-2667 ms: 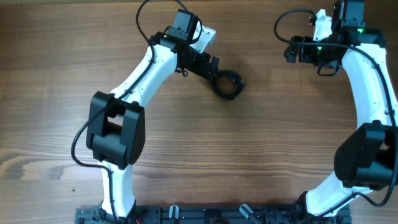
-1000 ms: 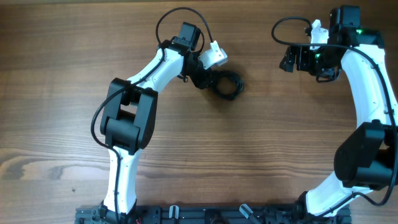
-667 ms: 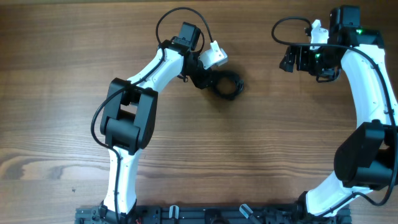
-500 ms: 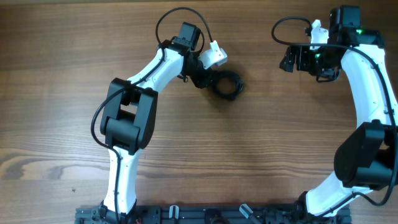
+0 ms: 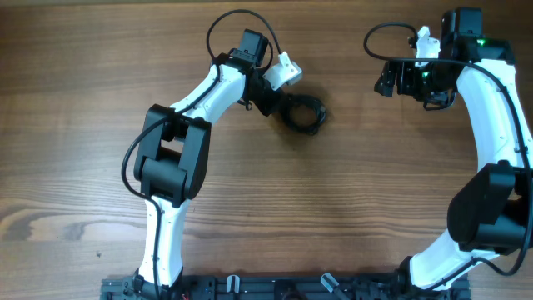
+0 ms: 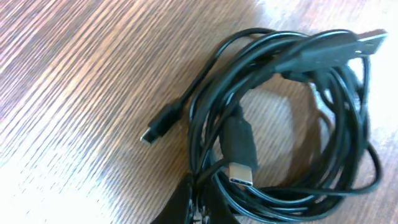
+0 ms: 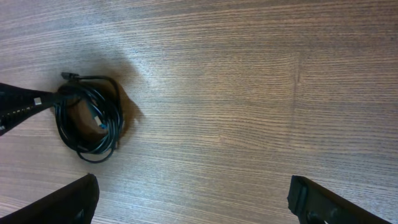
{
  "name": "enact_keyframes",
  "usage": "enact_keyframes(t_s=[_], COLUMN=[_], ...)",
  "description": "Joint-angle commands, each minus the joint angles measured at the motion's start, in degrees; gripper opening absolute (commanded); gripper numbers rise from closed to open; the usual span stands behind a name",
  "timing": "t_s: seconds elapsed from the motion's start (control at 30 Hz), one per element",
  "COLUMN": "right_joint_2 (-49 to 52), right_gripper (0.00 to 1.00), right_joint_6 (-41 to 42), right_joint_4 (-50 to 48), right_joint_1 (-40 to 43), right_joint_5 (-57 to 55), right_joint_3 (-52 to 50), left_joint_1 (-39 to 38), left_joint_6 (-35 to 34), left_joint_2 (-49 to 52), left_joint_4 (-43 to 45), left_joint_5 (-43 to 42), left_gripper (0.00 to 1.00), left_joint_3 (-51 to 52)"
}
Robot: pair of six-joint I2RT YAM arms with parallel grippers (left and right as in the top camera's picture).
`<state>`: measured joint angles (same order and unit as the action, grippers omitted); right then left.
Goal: Untangle cables
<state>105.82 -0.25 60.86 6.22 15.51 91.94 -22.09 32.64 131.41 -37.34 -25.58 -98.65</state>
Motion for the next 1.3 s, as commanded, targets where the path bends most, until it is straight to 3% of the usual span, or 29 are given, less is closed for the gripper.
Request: enact_keyframes(t_s=[0.0,0.3,0.43,0.47,0.57,0.7,0.93,1.27], right_joint_2=[1.22,1.22,1.22,1.22,1.22,1.22,1.25,1.25], right_gripper=[1.00,1.00,1.00,1.00,1.00,1.00,1.00,1.00], right_joint_6=[0.44,0.39,0.39,0.39,-0.28,-2.19,-2.10,7.26], right_joint_4=[0.09,-0.13,-0.20,-0.26,-0.33,-0.55,-2.12,-5.92], right_joint_1=[0.17,0.17,0.04,-0.09,-1.14,-3.78,-9.14,-13.07], right_joint_5=[1.38,1.38,1.40,1.42,2.86,6.84,6.88,3.04], right_joint_3=[-0.57,-0.57,-0.57,-0.57,-0.57,-0.57,-0.57,-0.57], left_joint_1=[1.55,9.62,10.12,9.92,9.11,8.59,8.59,8.59], left_joint_6=[-1.75,-3.76,-3.76,-3.76,-4.72,-4.85,-2.86,-3.87], left_joint_2=[0.17,-2.71,-5.38,-6.29,-8.98,-11.26,-11.41,-9.73], left_joint_4=[-0.24,-3.72,-6.43,-6.91,-7.13,-7.23,-7.41,-4.90], left_joint_5=[3.17,2.89,1.53,0.66,0.33,0.35,0.35,6.95], left_gripper=[0.04,0.04,0.10,0.13,0.38,0.51,0.52,0.50], left_joint_3=[-0.63,-0.63,-0.63,-0.63,-0.63,-0.63,-0.63,-0.63])
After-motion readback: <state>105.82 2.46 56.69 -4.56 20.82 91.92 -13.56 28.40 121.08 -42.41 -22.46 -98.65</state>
